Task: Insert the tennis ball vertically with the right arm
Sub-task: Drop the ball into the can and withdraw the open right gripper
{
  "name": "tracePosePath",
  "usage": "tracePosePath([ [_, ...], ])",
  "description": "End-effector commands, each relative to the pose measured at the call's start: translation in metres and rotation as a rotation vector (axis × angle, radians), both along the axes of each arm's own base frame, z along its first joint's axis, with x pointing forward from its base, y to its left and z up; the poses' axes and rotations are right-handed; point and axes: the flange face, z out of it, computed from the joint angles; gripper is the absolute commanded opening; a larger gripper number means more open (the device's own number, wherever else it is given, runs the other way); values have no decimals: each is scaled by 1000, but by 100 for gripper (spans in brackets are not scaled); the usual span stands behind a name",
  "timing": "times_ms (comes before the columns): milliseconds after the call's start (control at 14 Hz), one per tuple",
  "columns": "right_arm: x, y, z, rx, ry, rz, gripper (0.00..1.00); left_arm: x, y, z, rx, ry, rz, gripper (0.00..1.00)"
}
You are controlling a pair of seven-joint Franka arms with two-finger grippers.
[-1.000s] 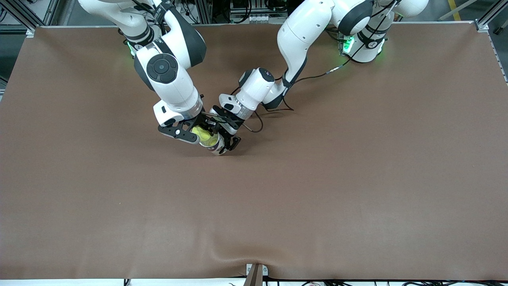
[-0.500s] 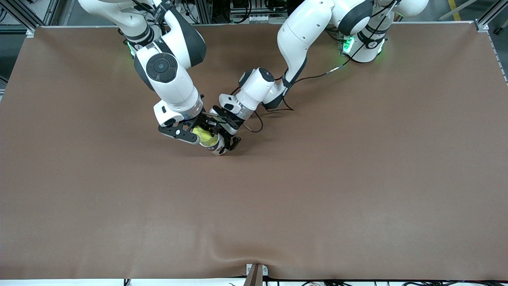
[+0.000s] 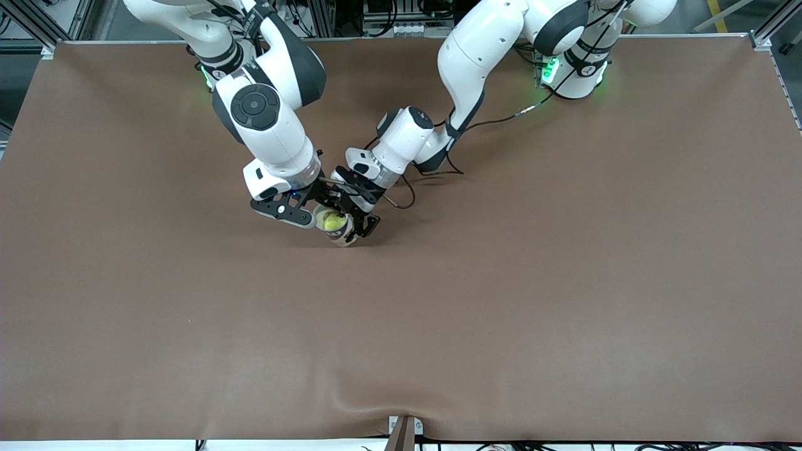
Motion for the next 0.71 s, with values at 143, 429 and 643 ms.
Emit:
tracePosePath([
  [143,8,-39,37,-20,13,49,100,-2,4,11,8,10,-15,92],
  [429,16,-139,98,-67,21,239,100,-4,6,13,13,14,-19,100],
  [643,17,-192,128,-92,3,324,100,-7,7,14,21,24,-27,100],
])
